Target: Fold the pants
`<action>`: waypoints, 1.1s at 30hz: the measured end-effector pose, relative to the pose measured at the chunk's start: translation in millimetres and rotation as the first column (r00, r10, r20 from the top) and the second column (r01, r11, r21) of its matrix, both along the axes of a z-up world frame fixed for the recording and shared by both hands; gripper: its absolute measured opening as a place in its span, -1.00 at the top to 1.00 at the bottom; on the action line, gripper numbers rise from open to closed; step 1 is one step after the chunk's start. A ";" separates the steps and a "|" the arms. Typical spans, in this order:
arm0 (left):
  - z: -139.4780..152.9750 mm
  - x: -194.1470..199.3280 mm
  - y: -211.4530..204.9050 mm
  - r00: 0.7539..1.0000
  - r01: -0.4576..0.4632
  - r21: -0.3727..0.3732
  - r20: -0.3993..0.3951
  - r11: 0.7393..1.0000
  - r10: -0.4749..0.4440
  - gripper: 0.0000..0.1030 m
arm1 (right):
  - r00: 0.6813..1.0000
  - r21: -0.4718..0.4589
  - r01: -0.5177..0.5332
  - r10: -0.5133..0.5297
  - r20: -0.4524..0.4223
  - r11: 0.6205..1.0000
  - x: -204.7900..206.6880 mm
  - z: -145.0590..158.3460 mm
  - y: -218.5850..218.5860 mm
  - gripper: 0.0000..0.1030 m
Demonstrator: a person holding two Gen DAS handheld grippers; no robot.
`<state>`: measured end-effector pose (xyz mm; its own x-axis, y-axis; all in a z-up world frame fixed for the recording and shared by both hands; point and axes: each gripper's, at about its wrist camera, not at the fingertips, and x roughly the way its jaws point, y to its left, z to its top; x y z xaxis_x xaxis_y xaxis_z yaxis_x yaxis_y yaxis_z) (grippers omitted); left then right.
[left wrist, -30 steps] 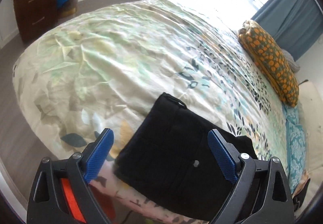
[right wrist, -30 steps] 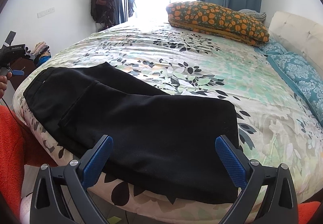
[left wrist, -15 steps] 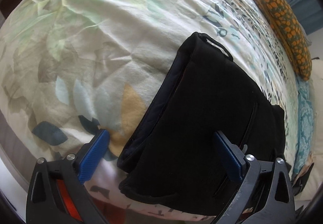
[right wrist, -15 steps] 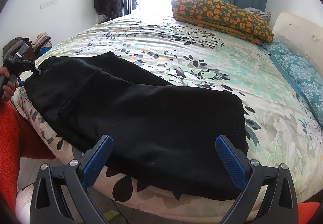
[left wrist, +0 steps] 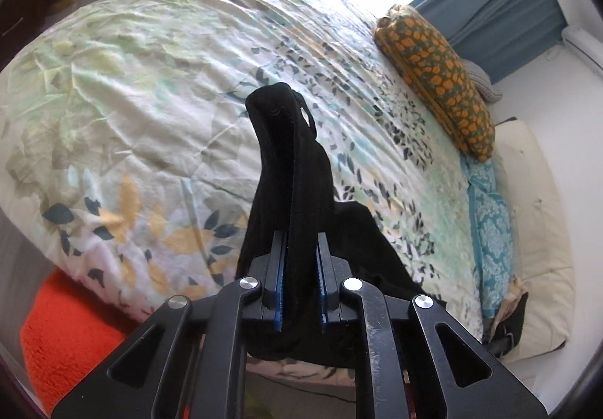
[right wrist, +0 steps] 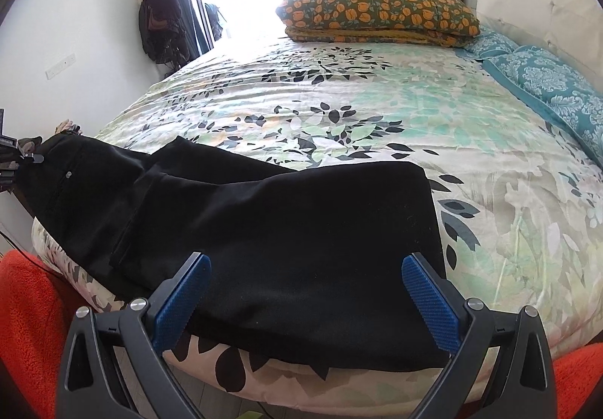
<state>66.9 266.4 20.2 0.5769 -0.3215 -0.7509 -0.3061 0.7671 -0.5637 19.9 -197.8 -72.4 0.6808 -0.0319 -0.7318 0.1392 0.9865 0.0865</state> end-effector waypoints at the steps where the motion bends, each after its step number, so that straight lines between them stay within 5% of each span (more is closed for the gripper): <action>1: 7.4 1.5 -17.9 0.999 0.030 -0.004 0.019 1.000 -0.030 0.79 | 1.000 0.004 0.003 -0.003 0.006 1.000 -0.5 1.3 -1.4 -0.96; 7: 10.6 19.9 -153.9 0.960 0.278 -0.093 0.067 0.956 -0.273 0.96 | 0.998 0.022 0.037 -0.038 0.040 0.999 -6.2 9.4 -12.4 -0.96; 12: -54.3 39.7 -260.5 0.903 0.429 0.070 -0.045 0.900 -0.427 0.95 | 0.996 0.082 0.055 -0.060 0.070 0.995 -15.1 16.4 -27.3 -0.96; 16: -102.5 43.5 -296.9 0.837 0.541 0.103 -0.159 0.835 -0.523 0.83 | 0.995 0.289 -0.040 0.012 0.099 0.957 -21.0 15.1 -38.2 -0.96; 17: -103.2 41.4 -297.9 0.822 0.562 0.081 -0.163 0.823 -0.545 0.79 | 0.994 0.354 -0.063 0.027 0.105 0.933 -22.0 12.6 -39.4 -0.96; 19: -87.4 26.8 -289.9 0.810 0.581 0.013 -0.110 0.814 -0.577 0.26 | 0.993 0.493 -0.093 0.047 0.105 0.865 -20.2 5.0 -43.4 -0.96; 22: -45.9 11.2 -254.9 0.843 0.538 -0.008 0.019 0.843 -0.538 -0.46 | 0.993 0.669 -0.121 0.093 0.078 0.733 -0.5 -5.9 -42.4 -0.96; 25: -16.8 0.3 -203.8 0.908 0.402 0.077 0.092 0.912 -0.408 -0.53 | 0.983 0.740 -0.144 0.179 0.032 0.657 32.7 -10.7 -26.6 -0.96; 27: -16.0 -2.6 -175.0 0.952 0.270 0.183 0.094 0.945 -0.291 -0.53 | 0.975 0.748 -0.124 0.221 -0.031 0.652 55.9 -20.2 -13.5 -0.96; 29: -28.9 -6.0 -152.6 0.977 0.178 0.301 0.056 0.937 -0.203 -0.52 | 0.961 0.726 -0.071 0.243 -0.135 0.684 75.8 -36.0 -1.1 -0.96; 33: -72.8 -18.8 -121.9 0.991 0.133 0.317 -0.026 0.939 -0.132 -0.46 | 0.926 0.724 -0.035 0.296 -0.236 0.688 99.9 -60.4 21.2 -0.96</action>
